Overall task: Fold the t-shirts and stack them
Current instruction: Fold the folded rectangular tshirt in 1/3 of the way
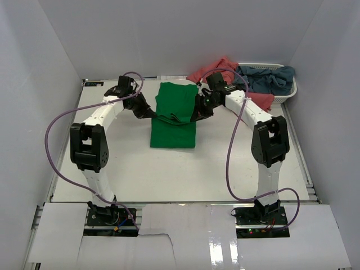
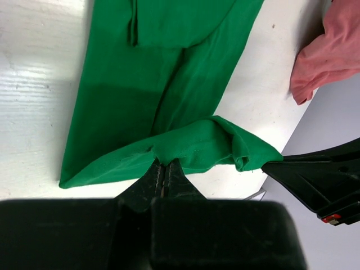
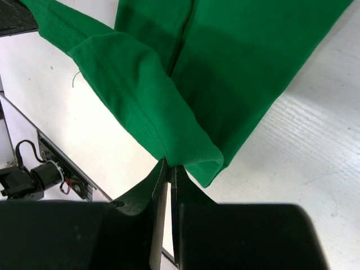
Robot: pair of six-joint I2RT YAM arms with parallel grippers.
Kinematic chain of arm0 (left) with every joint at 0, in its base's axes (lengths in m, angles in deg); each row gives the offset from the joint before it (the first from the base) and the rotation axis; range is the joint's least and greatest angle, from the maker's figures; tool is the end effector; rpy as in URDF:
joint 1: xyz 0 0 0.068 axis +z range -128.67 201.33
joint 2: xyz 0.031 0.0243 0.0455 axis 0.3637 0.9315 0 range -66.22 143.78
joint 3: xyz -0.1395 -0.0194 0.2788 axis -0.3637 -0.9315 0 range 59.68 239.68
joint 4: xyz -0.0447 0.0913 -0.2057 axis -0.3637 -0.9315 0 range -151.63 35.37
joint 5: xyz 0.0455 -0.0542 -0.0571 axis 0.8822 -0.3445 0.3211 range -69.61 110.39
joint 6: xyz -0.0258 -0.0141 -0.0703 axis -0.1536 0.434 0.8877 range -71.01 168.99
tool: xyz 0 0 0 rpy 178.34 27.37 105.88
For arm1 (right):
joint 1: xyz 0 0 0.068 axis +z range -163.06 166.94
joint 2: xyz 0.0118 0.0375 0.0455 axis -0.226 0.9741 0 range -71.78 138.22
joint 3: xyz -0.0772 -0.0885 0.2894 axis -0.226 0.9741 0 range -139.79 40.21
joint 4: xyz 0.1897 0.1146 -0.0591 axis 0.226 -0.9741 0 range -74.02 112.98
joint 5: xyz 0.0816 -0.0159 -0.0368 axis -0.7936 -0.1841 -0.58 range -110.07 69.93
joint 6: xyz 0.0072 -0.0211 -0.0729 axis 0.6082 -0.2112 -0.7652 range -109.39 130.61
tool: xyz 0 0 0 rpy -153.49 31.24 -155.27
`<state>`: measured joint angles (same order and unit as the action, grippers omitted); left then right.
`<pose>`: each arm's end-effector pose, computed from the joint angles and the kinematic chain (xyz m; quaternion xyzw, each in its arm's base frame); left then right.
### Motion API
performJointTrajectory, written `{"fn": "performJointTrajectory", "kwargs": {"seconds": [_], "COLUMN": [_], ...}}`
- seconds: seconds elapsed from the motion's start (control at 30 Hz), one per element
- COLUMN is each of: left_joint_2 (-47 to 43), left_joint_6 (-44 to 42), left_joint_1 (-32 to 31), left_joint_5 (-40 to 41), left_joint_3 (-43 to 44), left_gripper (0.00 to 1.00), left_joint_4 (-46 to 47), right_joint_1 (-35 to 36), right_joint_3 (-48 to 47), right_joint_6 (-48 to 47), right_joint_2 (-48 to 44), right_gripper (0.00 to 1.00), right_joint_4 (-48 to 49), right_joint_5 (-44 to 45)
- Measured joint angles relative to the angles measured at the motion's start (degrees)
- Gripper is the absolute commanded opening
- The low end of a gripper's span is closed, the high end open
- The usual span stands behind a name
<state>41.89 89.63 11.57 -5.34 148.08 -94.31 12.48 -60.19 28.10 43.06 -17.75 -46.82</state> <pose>0.3899 -0.0956 0.2748 -0.1937 0.9220 -0.3039 0.1414 0.3863 0.2168 0.2874 -0.1342 0.9212 0.3121 0.1899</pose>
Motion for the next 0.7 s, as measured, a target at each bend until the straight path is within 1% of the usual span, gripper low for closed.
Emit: {"fn": "performJointTrajectory", "kwargs": {"seconds": [0.37, 0.7], "left_joint_2": [8.87, 13.35], "left_joint_6": [-1.33, -1.88], "left_joint_1": [0.22, 0.22], "left_joint_5": [-0.48, -0.66], "left_joint_3": [7.04, 10.71], "left_gripper": [0.0, 0.0], "left_joint_4": [-0.63, -0.76], "right_joint_1": [-1.62, -2.21], "right_joint_3": [-5.79, -9.64], "right_joint_6": [-0.2, -0.42], "right_joint_2": [6.34, 10.8], "right_gripper": [0.08, 0.08], "right_joint_4": [-1.31, -1.86], "right_joint_5": [-0.57, -0.74]}}
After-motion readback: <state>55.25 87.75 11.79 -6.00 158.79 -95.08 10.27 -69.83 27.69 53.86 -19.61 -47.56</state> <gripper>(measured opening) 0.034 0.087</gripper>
